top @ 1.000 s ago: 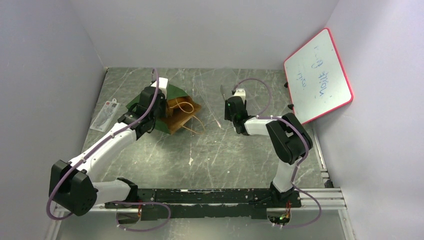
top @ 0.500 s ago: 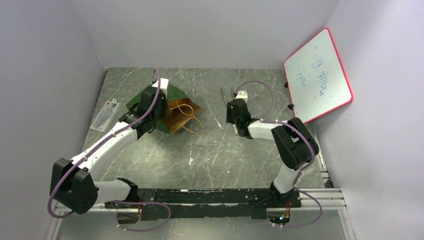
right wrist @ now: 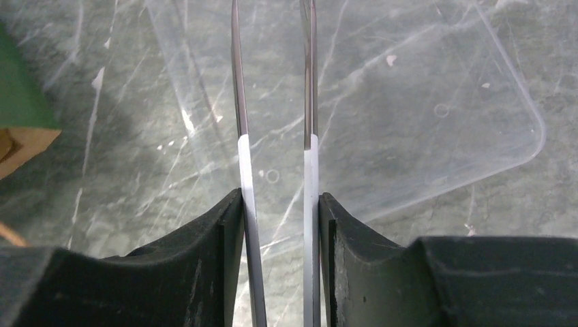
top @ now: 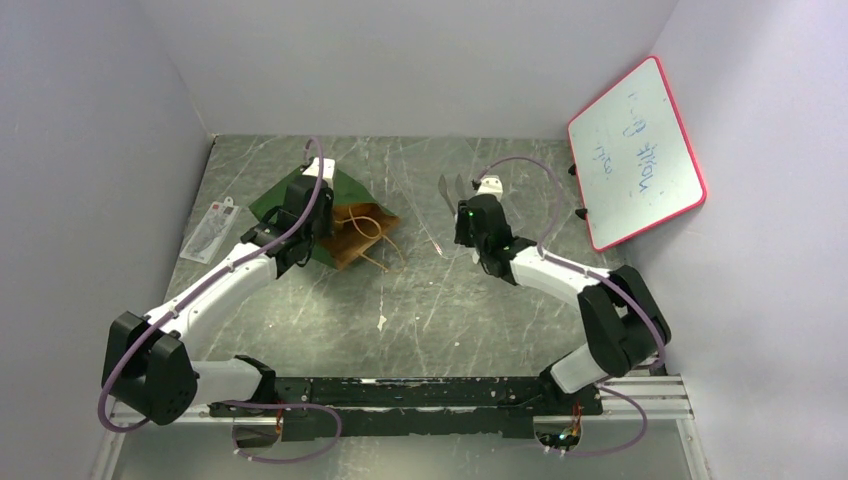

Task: Take the fake bread out of the paper bag
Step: Pick up the clamp from the container, then take out the fake bread from the paper bag.

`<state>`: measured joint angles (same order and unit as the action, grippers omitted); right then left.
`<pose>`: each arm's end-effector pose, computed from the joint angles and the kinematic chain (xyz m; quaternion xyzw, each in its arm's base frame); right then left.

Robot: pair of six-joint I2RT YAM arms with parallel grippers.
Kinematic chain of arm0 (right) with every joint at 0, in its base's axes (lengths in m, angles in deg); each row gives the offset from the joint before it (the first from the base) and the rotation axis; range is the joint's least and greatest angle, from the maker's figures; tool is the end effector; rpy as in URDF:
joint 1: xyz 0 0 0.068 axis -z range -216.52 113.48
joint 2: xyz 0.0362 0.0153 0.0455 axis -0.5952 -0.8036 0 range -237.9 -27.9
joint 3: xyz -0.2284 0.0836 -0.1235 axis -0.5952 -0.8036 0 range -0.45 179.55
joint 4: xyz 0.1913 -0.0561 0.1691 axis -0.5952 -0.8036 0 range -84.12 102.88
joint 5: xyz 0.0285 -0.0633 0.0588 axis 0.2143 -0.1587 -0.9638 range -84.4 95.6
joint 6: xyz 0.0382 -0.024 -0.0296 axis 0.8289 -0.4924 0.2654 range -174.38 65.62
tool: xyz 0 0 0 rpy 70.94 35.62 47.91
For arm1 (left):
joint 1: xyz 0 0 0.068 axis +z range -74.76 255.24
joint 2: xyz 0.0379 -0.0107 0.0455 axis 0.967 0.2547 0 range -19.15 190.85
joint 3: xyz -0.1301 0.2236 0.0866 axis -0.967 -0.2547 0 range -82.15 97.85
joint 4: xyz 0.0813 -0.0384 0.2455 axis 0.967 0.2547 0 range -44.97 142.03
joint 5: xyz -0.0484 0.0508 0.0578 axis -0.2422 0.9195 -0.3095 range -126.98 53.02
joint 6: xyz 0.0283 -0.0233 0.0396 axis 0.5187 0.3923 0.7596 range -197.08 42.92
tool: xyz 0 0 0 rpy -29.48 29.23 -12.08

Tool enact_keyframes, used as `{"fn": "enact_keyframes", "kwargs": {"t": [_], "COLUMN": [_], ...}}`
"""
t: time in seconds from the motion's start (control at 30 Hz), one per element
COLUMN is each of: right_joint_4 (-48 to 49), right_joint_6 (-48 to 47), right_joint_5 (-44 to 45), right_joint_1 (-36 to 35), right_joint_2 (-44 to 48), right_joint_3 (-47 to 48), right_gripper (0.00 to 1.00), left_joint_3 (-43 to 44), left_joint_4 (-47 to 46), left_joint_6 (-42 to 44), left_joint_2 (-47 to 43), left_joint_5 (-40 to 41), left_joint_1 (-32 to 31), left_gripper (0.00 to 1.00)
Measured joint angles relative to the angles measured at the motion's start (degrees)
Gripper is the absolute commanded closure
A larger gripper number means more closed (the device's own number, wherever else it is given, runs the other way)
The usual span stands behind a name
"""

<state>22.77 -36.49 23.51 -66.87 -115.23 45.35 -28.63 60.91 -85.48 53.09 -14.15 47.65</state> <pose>0.2841 0.1535 0.2030 -0.0181 0.8656 0.0728 0.4951 0.2534 -0.1168 0.2824 0.0541 0.8711 0.0259 0.4875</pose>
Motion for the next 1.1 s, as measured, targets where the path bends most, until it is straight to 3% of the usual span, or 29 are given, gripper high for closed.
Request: {"fn": "enact_keyframes", "kwargs": {"t": [0.3, 0.63, 1.1], "right_joint_4": [-7.8, -17.3, -24.2], "right_joint_6": [0.5, 3.7, 7.0], "right_joint_5": [1.6, 7.1, 11.5], "right_joint_1": [-7.0, -21.3, -34.8], "right_joint_2": [7.2, 19.1, 16.8], "right_joint_3": [-0.5, -0.6, 2.5], "right_gripper": [0.58, 0.58, 0.58], "left_joint_3": [0.0, 0.0, 0.3], "left_joint_4": [0.0, 0.0, 0.3], "left_joint_6": [0.1, 1.0, 1.8], "left_joint_2": [0.0, 0.0, 0.2], "left_joint_5": [1.2, 0.9, -0.2], "left_joint_1": [0.3, 2.5, 3.2], "left_gripper": [0.93, 0.93, 0.93]}}
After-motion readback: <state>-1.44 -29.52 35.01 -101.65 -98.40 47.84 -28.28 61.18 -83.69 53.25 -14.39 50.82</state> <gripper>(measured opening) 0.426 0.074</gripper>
